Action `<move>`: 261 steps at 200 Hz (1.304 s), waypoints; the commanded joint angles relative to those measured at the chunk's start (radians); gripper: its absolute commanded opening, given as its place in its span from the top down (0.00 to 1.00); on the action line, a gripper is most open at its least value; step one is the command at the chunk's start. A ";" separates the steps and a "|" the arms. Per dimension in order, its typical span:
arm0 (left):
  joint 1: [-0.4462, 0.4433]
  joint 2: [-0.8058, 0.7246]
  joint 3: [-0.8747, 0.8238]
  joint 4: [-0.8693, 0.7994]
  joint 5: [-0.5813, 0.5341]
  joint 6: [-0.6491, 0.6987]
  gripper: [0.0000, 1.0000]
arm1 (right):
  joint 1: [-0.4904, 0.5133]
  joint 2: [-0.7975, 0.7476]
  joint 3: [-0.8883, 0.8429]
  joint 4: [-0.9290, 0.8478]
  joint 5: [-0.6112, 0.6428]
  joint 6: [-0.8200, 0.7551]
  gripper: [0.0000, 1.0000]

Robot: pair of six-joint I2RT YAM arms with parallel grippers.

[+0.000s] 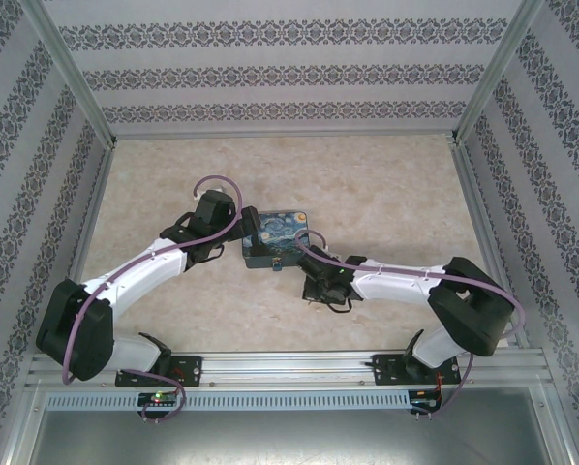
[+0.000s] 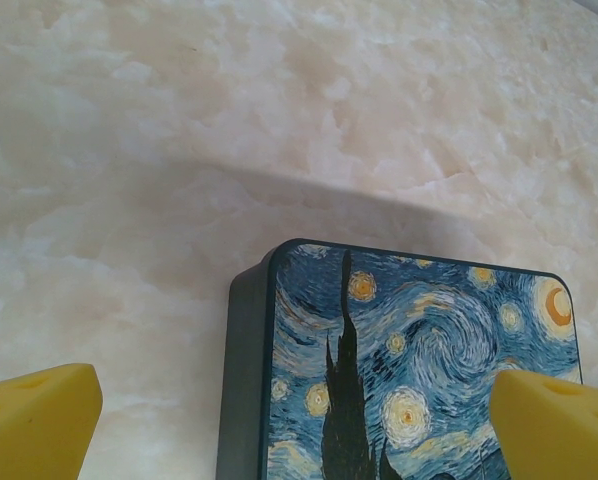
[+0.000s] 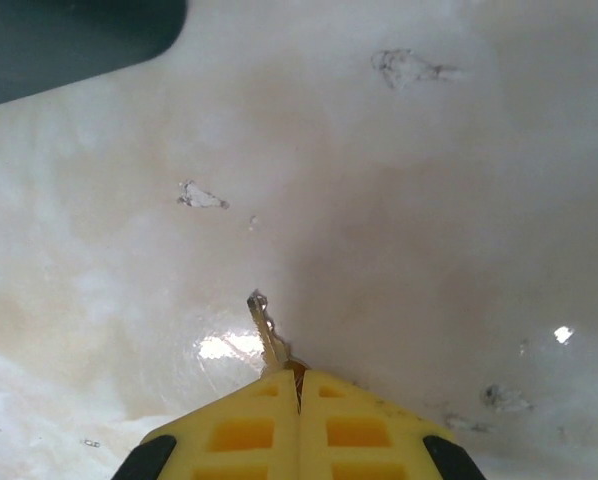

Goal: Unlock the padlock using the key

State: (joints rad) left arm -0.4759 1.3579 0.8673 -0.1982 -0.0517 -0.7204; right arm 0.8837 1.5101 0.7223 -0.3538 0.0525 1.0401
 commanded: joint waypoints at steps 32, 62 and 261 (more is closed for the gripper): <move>0.009 0.034 0.016 -0.001 0.016 -0.020 0.00 | -0.097 -0.112 -0.090 0.038 -0.093 -0.157 1.00; 0.009 0.038 0.017 -0.004 0.016 -0.032 0.00 | -0.153 -0.151 -0.147 0.112 -0.159 -0.179 1.00; -0.031 0.043 -0.030 0.152 0.351 -0.210 0.03 | -0.184 -0.283 -0.157 0.250 -0.293 -0.130 1.00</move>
State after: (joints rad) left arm -0.4896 1.4036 0.8562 -0.1463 0.1848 -0.8646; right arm 0.7021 1.2552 0.5114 -0.1150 -0.2203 0.8940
